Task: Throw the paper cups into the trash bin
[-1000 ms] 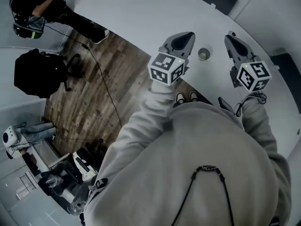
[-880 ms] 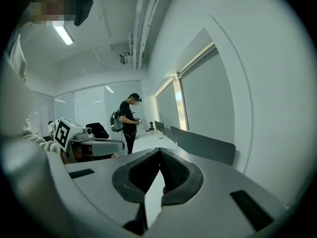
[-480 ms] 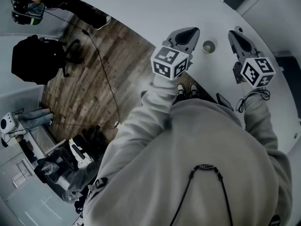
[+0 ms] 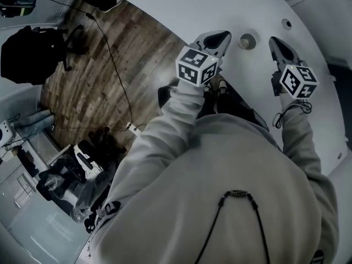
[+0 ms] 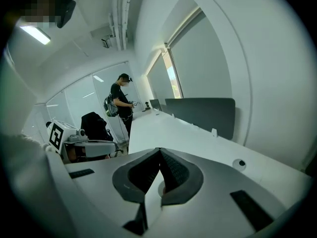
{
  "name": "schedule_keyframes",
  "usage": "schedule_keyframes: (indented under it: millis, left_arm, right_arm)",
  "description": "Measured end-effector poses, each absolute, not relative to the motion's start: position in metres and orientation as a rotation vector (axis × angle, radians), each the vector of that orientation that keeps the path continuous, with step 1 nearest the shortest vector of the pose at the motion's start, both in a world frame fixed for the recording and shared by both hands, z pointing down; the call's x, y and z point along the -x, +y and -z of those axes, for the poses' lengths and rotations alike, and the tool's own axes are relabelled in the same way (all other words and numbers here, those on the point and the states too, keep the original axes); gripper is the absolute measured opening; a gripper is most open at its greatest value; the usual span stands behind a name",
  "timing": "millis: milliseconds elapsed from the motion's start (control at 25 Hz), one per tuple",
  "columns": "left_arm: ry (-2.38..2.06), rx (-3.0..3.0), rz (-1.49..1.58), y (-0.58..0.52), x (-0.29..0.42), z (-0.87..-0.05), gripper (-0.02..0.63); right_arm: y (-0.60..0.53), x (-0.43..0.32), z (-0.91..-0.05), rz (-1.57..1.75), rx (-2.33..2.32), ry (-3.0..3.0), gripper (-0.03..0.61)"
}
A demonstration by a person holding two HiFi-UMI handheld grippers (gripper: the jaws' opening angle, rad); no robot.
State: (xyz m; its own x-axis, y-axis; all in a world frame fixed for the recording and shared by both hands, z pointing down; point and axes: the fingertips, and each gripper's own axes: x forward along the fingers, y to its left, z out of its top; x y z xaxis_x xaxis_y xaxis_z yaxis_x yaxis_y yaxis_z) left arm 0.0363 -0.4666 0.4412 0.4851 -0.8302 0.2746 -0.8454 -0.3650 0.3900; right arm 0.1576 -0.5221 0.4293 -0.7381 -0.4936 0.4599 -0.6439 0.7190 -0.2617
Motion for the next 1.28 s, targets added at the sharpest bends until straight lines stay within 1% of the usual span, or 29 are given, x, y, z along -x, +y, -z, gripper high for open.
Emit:
schedule_keyframes:
  millis: [560,760,880,1280]
  left_arm:
    - [-1.294,-2.211,-0.121,-0.478,-0.039,-0.516,0.003]
    - [-1.266,-2.176,-0.145,-0.473,-0.039,-0.540,0.003]
    - [-1.265,-2.156,-0.144,-0.475,-0.037,-0.547,0.003]
    - [-1.260,-2.096,-0.148,-0.468,-0.036,-0.577,0.003]
  right_arm:
    - [-0.539,-0.157,-0.538,-0.736,-0.859,-2.368,0.022]
    - [-0.537,-0.158,-0.573,-0.761,-0.832,-2.301,0.135]
    - [-0.538,-0.158,-0.591,-0.797,-0.810,-2.268,0.180]
    - [-0.537,-0.156,-0.629,-0.850,-0.788,-2.216,0.183]
